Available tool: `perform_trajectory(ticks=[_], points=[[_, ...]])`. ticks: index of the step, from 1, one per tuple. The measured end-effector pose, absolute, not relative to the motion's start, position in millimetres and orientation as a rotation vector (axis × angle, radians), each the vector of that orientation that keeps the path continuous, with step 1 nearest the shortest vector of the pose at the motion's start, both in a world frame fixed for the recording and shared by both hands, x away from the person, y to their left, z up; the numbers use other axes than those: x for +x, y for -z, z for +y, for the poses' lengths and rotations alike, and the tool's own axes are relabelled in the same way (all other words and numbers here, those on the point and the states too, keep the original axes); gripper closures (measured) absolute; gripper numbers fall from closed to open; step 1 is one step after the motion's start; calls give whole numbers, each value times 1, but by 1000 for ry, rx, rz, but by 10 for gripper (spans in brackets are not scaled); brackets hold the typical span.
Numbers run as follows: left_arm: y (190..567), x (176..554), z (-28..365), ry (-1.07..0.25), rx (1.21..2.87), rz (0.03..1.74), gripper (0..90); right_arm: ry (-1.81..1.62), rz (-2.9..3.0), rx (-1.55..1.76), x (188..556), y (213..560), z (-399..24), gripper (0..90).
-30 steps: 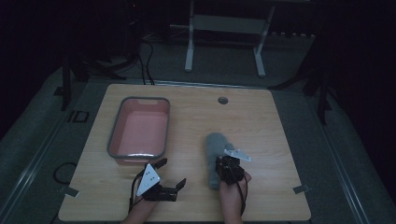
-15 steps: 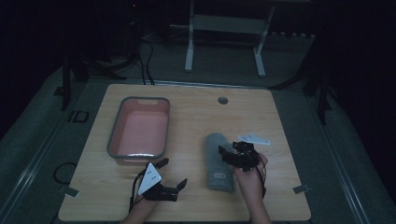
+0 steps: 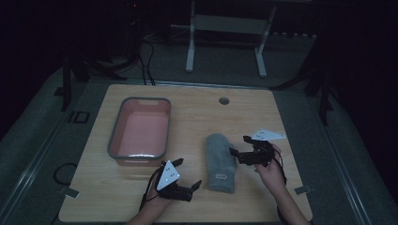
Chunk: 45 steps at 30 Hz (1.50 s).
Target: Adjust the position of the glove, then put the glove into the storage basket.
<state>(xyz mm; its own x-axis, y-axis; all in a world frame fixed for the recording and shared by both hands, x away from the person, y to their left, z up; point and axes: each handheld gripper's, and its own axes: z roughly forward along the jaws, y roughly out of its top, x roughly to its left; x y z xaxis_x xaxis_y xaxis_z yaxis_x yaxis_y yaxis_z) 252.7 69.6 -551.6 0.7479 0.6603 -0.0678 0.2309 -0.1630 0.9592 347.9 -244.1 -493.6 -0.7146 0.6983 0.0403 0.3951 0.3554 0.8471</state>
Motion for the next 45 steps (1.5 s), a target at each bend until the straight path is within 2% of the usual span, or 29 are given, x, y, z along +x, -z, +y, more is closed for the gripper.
perform_trajectory(ticks=[3, 6, 8, 9, 12, 18, 22, 23, 24, 25, 27, 29, 30, 35, 41, 45], points=[[543, 262, 63, -388, 1720, 724, 13, -1326, 2280, 887, 343, 496, -247, 169], [538, 270, 56, -422, 1762, 720, 13, -1343, 2326, 934, 338, 500, -251, 184], [536, 278, 52, -424, 1783, 736, 13, -1350, 2358, 1003, 336, 505, -251, 171], [535, 280, 51, -425, 1796, 740, 13, -1355, 2376, 1028, 332, 510, -250, 116], [529, 289, 44, -427, 1849, 741, 13, -1330, 2385, 1023, 327, 511, -248, 113], [525, 300, 34, -300, 1904, 780, 13, -1241, 2351, 1099, 320, 514, -242, 136], [525, 303, 32, -280, 1925, 820, 97, -1305, 2344, 1185, 323, 514, -245, 279], [525, 304, 31, -266, 1929, 830, 97, -1305, 2344, 1185, 323, 514, -245, 279], [526, 306, 30, -270, 1938, 855, 158, -1311, 2347, 1192, 323, 514, -245, 297], [526, 306, 30, -272, 1934, 858, 158, -1315, 2336, 1213, 324, 514, -244, 311], [527, 309, 29, -251, 1939, 885, 238, -1324, 2354, 1232, 325, 517, -243, 312], [527, 313, 26, -210, 1951, 900, 244, -1292, 2357, 1242, 325, 521, -240, 312], [528, 315, 23, -206, 1967, 907, 277, -1290, 2365, 1257, 327, 524, -240, 313], [536, 320, 14, -172, 2022, 940, 304, -1231, 2388, 1336, 331, 538, -241, 359], [542, 325, 13, -129, 2041, 980, 313, -1203, 2448, 1426, 339, 548, -247, 364], [551, 331, 9, -99, 2065, 992, 312, -1215, 2497, 1402, 341, 551, -246, 450]])
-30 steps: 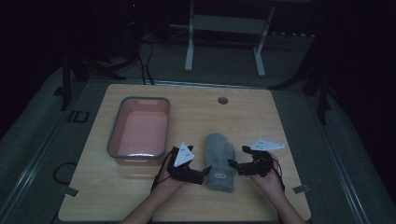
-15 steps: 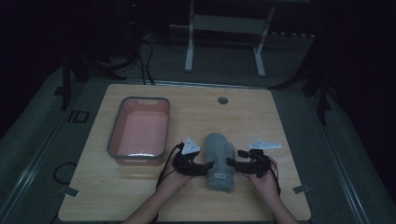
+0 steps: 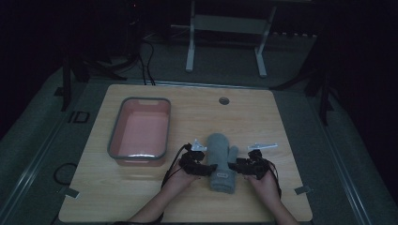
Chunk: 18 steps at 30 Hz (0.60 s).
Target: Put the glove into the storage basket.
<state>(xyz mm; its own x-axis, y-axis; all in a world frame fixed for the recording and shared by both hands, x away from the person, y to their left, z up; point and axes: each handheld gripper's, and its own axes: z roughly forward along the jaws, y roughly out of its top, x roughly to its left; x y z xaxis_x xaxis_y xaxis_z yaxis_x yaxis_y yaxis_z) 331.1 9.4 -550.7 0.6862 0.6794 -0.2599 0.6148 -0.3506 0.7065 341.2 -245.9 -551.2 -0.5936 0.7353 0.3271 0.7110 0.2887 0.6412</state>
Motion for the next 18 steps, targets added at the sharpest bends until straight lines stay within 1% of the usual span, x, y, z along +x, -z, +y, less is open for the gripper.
perform_trajectory(ticks=[1, 4, 6, 7, 9, 11, 13, 15, 16, 17, 18], points=[[553, 333, 9, -92, 2068, 998, 311, -1204, 2504, 1388, 341, 551, -245, 464], [559, 339, 8, -56, 2064, 1008, 285, -1205, 2530, 1360, 343, 552, -243, 548], [559, 340, 6, -71, 2080, 985, 290, -1217, 2547, 1346, 343, 553, -243, 603], [559, 341, 4, -66, 2082, 974, 306, -1222, 2550, 1337, 343, 553, -243, 627], [561, 343, 2, -42, 2075, 948, 385, -1230, 2565, 1327, 345, 554, -242, 665], [561, 346, -1, -27, 2069, 933, 441, -1231, 2572, 1310, 345, 554, -242, 683], [561, 349, -4, -9, 2071, 945, 474, -1242, 2569, 1316, 345, 555, -243, 700], [561, 351, -5, 22, 2071, 940, 543, -1261, 2573, 1346, 346, 555, -244, 721], [561, 352, -6, 44, 2072, 935, 625, -1265, 2575, 1347, 346, 555, -244, 738], [561, 353, -6, 56, 2065, 936, 625, -1265, 2575, 1347, 346, 555, -244, 738], [561, 353, -7, 57, 2063, 936, 703, -1273, 2572, 1356, 346, 555, -245, 752]])
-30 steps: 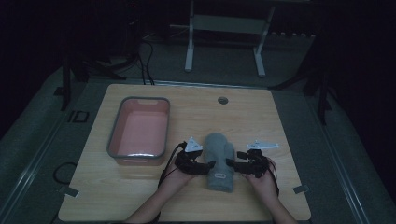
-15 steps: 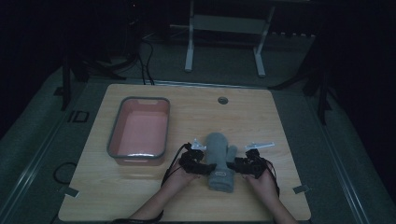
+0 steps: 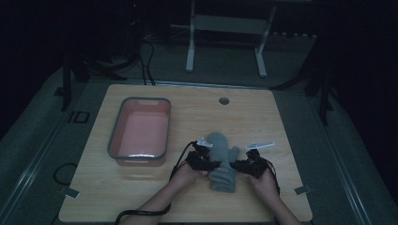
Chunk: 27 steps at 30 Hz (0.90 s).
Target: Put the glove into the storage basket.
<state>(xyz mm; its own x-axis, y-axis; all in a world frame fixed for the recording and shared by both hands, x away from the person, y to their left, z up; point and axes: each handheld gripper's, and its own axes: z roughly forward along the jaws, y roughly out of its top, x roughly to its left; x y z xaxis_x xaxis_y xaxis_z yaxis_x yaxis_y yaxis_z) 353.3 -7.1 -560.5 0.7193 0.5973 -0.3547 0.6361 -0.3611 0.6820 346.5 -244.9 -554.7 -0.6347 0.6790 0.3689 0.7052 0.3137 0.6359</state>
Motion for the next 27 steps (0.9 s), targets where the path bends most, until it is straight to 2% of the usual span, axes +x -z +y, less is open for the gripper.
perform_trajectory(ticks=[7, 14, 27], points=[[555, 350, -8, 34, 2055, 922, 791, 1299, -2516, -1342, 341, 553, -246, 785], [538, 343, -3, 34, 2039, 901, 797, 1346, -2480, -1306, 336, 538, -247, 806], [484, 343, 10, -9, 2019, 831, 798, 1506, -2433, -1238, 333, 492, -245, 814]])
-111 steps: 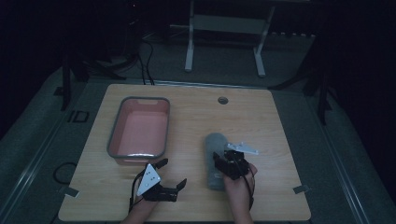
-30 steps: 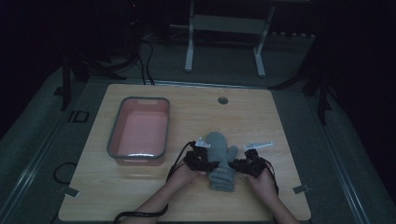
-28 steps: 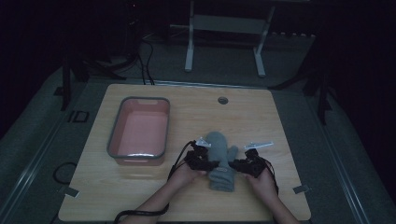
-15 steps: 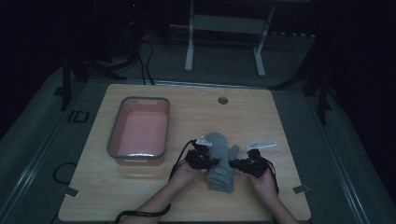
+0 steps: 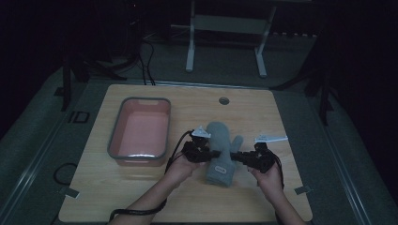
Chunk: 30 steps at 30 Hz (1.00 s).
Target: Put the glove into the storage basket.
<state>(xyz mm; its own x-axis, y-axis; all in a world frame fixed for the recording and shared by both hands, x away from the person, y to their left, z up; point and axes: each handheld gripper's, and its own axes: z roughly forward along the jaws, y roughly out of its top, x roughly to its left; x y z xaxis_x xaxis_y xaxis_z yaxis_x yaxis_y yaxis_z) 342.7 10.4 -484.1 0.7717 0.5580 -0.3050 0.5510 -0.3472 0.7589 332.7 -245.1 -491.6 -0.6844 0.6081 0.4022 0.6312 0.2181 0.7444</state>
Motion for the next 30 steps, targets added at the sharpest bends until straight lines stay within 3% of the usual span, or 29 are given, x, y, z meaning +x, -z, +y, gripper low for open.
perform_trajectory(ticks=[16, 30], points=[[434, 356, 42, -86, 2003, 812, 797, 1616, -2473, -1157, 349, 443, -218, 815], [401, 368, 113, -170, 1994, 855, 797, 1663, -2445, -1055, 378, 415, -150, 816]])
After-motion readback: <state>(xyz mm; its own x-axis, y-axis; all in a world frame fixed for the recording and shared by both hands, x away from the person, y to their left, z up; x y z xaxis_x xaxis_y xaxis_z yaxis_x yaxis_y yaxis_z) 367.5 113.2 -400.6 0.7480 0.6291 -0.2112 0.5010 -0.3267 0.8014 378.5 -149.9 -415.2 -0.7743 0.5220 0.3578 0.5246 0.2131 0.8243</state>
